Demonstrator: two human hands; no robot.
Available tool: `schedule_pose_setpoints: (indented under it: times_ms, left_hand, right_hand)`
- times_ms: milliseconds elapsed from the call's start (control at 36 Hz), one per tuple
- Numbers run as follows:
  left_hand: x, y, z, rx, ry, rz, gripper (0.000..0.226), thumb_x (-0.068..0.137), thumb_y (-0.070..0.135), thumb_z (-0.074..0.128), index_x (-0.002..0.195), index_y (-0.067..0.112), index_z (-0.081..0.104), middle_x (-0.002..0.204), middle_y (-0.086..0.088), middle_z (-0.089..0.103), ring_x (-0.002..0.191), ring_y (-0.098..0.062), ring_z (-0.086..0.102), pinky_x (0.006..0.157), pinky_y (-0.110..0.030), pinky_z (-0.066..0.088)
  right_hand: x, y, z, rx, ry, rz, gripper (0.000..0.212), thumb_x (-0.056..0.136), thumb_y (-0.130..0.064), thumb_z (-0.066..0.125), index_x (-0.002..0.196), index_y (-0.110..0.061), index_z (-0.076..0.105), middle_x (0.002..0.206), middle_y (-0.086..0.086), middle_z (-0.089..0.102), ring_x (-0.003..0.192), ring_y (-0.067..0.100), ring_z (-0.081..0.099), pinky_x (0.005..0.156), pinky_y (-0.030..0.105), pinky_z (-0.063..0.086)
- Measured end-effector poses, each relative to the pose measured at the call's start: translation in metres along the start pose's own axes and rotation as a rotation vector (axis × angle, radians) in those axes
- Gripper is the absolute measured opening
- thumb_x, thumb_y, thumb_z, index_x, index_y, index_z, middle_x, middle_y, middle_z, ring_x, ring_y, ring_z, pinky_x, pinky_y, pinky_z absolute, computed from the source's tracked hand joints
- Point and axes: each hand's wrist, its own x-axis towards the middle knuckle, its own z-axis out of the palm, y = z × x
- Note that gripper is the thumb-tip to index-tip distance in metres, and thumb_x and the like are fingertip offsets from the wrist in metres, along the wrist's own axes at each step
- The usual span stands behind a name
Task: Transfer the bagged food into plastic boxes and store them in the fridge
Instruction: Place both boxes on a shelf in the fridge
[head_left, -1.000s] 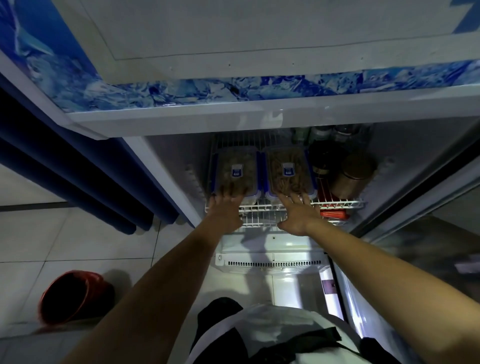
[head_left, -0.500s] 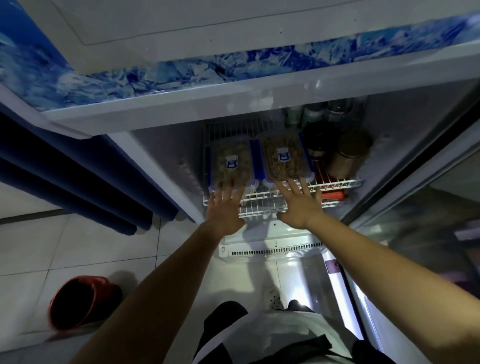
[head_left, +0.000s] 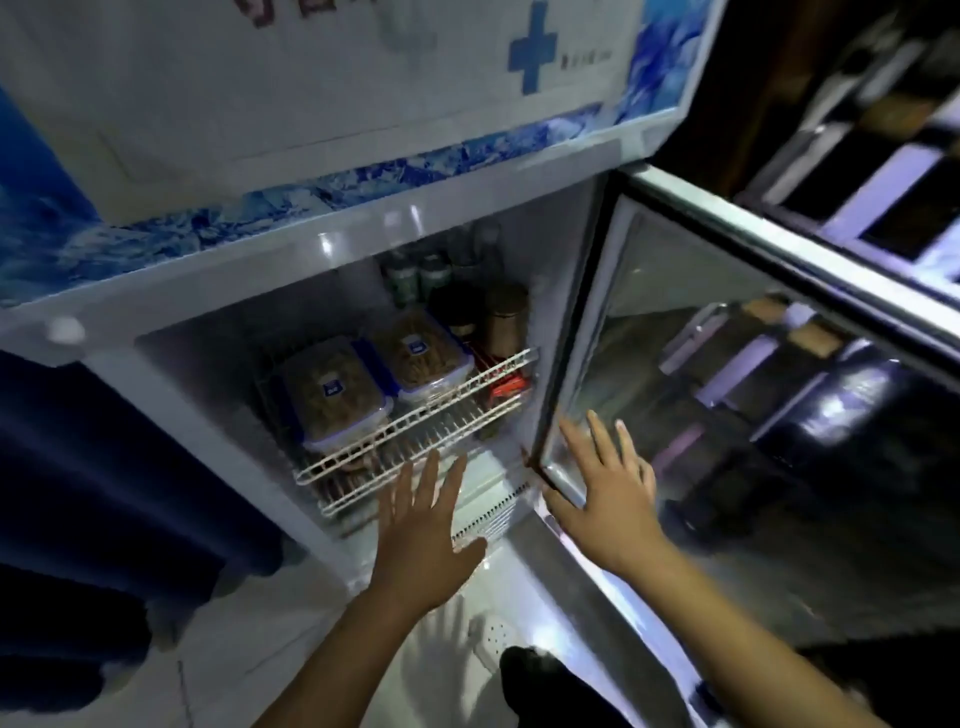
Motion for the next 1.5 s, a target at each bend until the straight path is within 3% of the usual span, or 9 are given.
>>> schedule_pose_setpoints:
  times_ms: [222, 417, 611, 861, 1056, 1222, 1333, 1417, 1500]
  left_hand:
    - [-0.021, 0.075, 0.014, -0.064, -0.040, 0.249, 0.097, 0.087, 0.064, 0.055, 0.154, 0.044, -0.012, 0.167, 0.007, -0.012, 0.153, -0.026, -0.012, 0.122, -0.047, -0.004]
    - [-0.012, 0.205, -0.026, -0.038, 0.052, 0.574, 0.098, 0.085, 0.065, 0.056, 0.155, 0.046, -0.010, 0.167, 0.008, -0.017, 0.153, -0.025, -0.016, 0.121, -0.045, -0.008]
    - [-0.013, 0.331, -0.056, 0.056, 0.106, 0.776, 0.097, 0.087, 0.062, 0.056, 0.156, 0.044, -0.010, 0.167, 0.005, -0.017, 0.153, -0.027, -0.017, 0.122, -0.050, -0.006]
    - [0.004, 0.429, -0.057, 0.135, 0.107, 0.759, 0.079, 0.096, 0.053, 0.049, 0.159, 0.038, 0.003, 0.169, 0.002, -0.003, 0.154, -0.030, -0.009, 0.121, -0.054, -0.003]
    - [-0.017, 0.395, -0.046, 0.006, 0.118, 0.752, 0.053, 0.103, 0.053, 0.033, 0.154, 0.047, 0.020, 0.167, 0.015, 0.011, 0.154, -0.015, -0.005, 0.121, -0.050, -0.008]
    - [-0.055, 0.341, -0.056, -0.264, 0.143, 0.708, 0.056, 0.093, 0.065, 0.028, 0.143, 0.046, 0.044, 0.160, 0.023, 0.026, 0.153, -0.004, 0.004, 0.123, -0.046, -0.005]
    - [-0.076, 0.298, -0.069, -0.366, 0.140, 0.650, 0.044, 0.097, 0.052, 0.042, 0.137, 0.039, 0.054, 0.157, 0.025, 0.030, 0.151, 0.002, 0.007, 0.124, -0.049, 0.007]
    - [-0.094, 0.266, -0.080, -0.434, 0.144, 0.571, 0.041, 0.098, 0.050, 0.044, 0.135, 0.039, 0.056, 0.157, 0.021, 0.035, 0.152, -0.001, 0.010, 0.122, -0.054, 0.014]
    - [-0.110, 0.234, -0.097, -0.446, 0.141, 0.500, 0.042, 0.096, 0.054, 0.041, 0.134, 0.045, 0.053, 0.158, 0.020, 0.035, 0.152, -0.002, 0.010, 0.122, -0.055, 0.014]
  right_hand:
    - [-0.122, 0.027, -0.072, -0.016, 0.176, 0.182, 0.072, 0.089, -0.054, 0.059, 0.151, -0.051, 0.022, 0.167, -0.012, 0.000, 0.152, 0.016, -0.012, 0.119, 0.046, 0.006]
    - [-0.181, 0.081, -0.190, -0.164, 0.486, 0.287, 0.072, 0.083, -0.059, 0.060, 0.149, -0.045, 0.035, 0.165, -0.004, 0.021, 0.152, 0.028, 0.010, 0.117, 0.057, 0.016]
    - [-0.184, 0.176, -0.276, -0.288, 0.331, 0.578, 0.067, 0.086, -0.066, 0.052, 0.147, -0.047, 0.033, 0.163, -0.007, 0.023, 0.152, 0.024, 0.008, 0.115, 0.065, 0.011]
    - [-0.201, 0.205, -0.259, -0.249, 0.445, 0.376, 0.066, 0.088, -0.055, 0.056, 0.149, -0.044, 0.033, 0.157, -0.006, 0.036, 0.142, 0.026, 0.029, 0.113, 0.052, 0.028]
    - [-0.243, 0.184, -0.241, -0.226, 0.438, 0.141, 0.066, 0.089, -0.053, 0.058, 0.149, -0.038, 0.037, 0.153, -0.007, 0.042, 0.125, 0.021, 0.038, 0.107, 0.043, 0.032]
    - [-0.277, 0.141, -0.228, -0.036, 0.356, -0.104, 0.058, 0.085, -0.052, 0.059, 0.139, -0.031, 0.056, 0.139, -0.006, 0.056, 0.109, 0.022, 0.048, 0.098, 0.040, 0.045]
    - [-0.266, 0.128, -0.225, 0.347, 0.231, -0.249, 0.032, 0.089, -0.043, 0.069, 0.120, -0.039, 0.070, 0.125, -0.027, 0.057, 0.124, -0.004, 0.045, 0.105, 0.018, 0.036]
    - [-0.243, 0.120, -0.215, 0.578, -0.008, -0.361, 0.029, 0.092, -0.029, 0.067, 0.117, -0.043, 0.071, 0.138, -0.026, 0.054, 0.137, -0.008, 0.036, 0.113, 0.023, 0.032]
    - [-0.223, 0.098, -0.193, 0.628, -0.166, -0.499, 0.034, 0.092, -0.036, 0.064, 0.123, -0.051, 0.065, 0.151, -0.032, 0.037, 0.143, -0.009, 0.024, 0.115, 0.030, 0.028]
